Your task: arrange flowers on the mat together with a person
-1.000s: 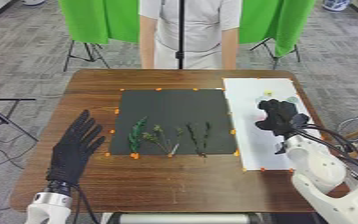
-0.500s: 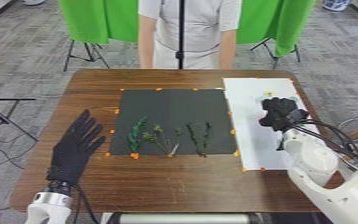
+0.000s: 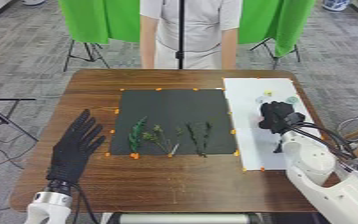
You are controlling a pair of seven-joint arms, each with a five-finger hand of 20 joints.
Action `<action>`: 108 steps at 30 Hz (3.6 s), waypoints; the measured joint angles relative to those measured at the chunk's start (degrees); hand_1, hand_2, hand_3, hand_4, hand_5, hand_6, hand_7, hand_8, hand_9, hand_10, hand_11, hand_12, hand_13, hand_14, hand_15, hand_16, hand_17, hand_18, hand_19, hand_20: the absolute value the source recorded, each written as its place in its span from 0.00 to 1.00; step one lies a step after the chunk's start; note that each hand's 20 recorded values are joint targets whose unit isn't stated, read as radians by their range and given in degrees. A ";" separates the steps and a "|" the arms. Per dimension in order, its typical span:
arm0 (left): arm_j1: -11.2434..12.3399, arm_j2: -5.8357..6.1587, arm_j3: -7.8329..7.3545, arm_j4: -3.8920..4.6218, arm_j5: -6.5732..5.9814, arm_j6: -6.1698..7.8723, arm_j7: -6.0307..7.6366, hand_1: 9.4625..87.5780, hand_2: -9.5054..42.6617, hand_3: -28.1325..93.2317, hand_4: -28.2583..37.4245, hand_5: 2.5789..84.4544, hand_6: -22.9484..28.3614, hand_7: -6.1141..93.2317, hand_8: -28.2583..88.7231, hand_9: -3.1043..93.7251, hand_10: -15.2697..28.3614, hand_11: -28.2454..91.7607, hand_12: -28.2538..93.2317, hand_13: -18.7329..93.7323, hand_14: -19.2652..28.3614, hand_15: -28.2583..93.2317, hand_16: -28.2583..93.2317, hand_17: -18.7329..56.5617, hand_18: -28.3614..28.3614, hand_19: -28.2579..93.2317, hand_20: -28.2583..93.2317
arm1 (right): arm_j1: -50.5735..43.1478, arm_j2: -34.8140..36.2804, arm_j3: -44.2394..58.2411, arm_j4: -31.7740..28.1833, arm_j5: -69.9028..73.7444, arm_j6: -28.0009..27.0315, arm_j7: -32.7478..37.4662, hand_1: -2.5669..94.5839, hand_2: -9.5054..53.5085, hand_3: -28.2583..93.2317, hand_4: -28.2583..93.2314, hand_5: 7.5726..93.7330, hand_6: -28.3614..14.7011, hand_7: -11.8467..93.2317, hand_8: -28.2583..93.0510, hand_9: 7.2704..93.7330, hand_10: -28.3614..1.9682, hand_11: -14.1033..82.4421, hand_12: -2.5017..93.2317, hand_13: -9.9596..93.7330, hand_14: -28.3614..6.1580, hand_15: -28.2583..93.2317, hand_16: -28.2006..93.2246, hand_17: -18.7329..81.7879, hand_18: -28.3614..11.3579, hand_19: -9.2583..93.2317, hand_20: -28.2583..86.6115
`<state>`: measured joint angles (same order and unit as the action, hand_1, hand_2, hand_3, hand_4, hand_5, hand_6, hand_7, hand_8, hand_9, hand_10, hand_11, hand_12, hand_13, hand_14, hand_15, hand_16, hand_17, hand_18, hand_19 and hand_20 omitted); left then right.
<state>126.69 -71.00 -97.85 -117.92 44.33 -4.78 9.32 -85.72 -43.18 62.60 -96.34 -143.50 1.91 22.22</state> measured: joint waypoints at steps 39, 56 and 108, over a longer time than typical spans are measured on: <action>1.03 13.29 -7.10 1.59 -4.20 2.86 0.68 0.20 0.12 0.83 0.03 0.26 0.47 0.23 0.17 0.21 0.56 0.33 0.35 0.30 0.64 0.34 0.29 0.08 0.85 0.55 0.35 | 22.61 -22.83 -22.99 2.05 5.13 6.75 -26.92 0.55 0.00 0.89 0.04 0.82 0.70 0.47 0.19 0.99 0.72 0.25 0.46 0.89 0.73 0.93 0.43 0.76 0.27 1.00 0.85; -4.07 15.70 -3.53 3.10 -3.88 2.58 -0.60 0.20 0.12 0.83 0.03 0.26 0.47 0.23 0.17 0.21 0.56 0.33 0.35 0.30 0.63 0.33 0.29 0.08 0.84 0.55 0.35 | 23.34 -32.65 -31.52 12.05 -4.79 7.53 -25.99 0.56 0.00 0.89 0.00 0.83 0.73 0.44 0.19 0.99 0.76 0.22 0.42 0.89 0.73 0.93 0.43 0.76 0.27 1.00 0.85; 0.22 8.93 -4.45 0.39 -2.55 1.31 0.38 0.20 0.12 0.83 0.03 0.26 0.47 0.23 0.17 0.21 0.56 0.33 0.35 0.30 0.63 0.33 0.29 0.08 0.84 0.55 0.35 | 12.10 -24.61 -10.91 -14.19 11.16 -7.44 -15.49 0.25 0.23 0.94 0.05 0.44 0.55 0.30 0.13 0.43 0.47 0.35 0.25 0.44 0.48 0.59 0.36 0.30 0.16 0.61 0.52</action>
<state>126.91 -62.07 -102.30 -117.53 41.78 -3.47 9.69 -73.62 -67.79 51.68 -110.53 -132.35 -5.52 6.73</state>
